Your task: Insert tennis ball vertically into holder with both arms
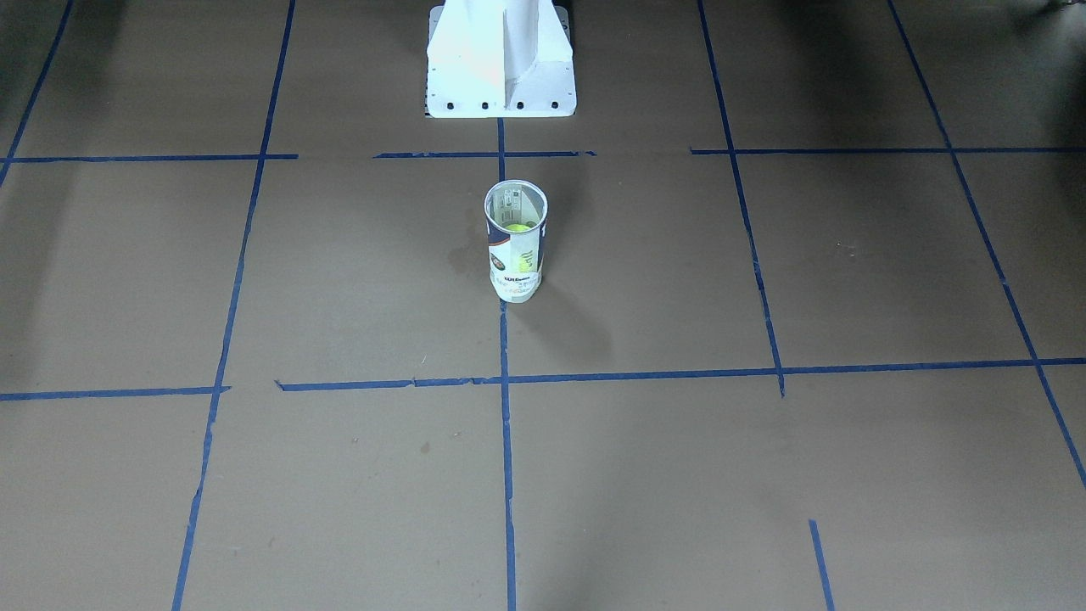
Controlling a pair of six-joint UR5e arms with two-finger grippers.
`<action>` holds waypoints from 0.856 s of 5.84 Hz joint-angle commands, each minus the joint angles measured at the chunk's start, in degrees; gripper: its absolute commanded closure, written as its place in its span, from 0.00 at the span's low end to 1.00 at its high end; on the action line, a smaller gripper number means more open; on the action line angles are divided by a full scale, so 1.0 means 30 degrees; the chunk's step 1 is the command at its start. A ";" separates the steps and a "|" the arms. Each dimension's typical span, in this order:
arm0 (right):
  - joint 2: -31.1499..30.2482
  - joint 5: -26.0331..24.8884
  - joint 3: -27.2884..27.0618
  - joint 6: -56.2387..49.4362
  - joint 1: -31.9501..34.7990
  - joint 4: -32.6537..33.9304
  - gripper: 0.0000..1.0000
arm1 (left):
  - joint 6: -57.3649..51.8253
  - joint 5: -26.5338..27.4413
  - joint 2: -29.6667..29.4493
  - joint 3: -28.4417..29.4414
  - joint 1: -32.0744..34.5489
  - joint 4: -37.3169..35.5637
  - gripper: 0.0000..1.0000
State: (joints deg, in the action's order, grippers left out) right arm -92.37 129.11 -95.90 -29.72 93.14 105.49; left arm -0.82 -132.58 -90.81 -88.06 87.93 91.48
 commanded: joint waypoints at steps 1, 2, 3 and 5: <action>0.0029 -0.0526 0.0151 0.0035 -0.0283 -0.0067 0.00 | 0.0068 -0.0161 0.0065 -0.0208 -0.0044 0.0120 0.00; 0.0058 -0.0526 0.0151 0.0035 -0.0459 -0.0096 0.00 | 0.0009 -0.0306 0.0065 -0.0266 -0.0044 0.0237 0.00; 0.0088 -0.0497 0.0151 0.0006 -0.0606 -0.0125 0.00 | 0.0009 -0.0278 0.0065 -0.0325 -0.0073 0.0267 0.00; 0.0029 -0.0468 0.1344 0.0035 -0.0666 -0.2134 0.00 | 0.0009 -0.0307 0.0064 -0.0355 -0.0132 0.0238 0.00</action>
State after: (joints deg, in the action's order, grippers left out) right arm -92.25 127.64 -93.90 -29.68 91.23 102.20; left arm -0.79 -133.48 -90.65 -89.07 87.59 92.16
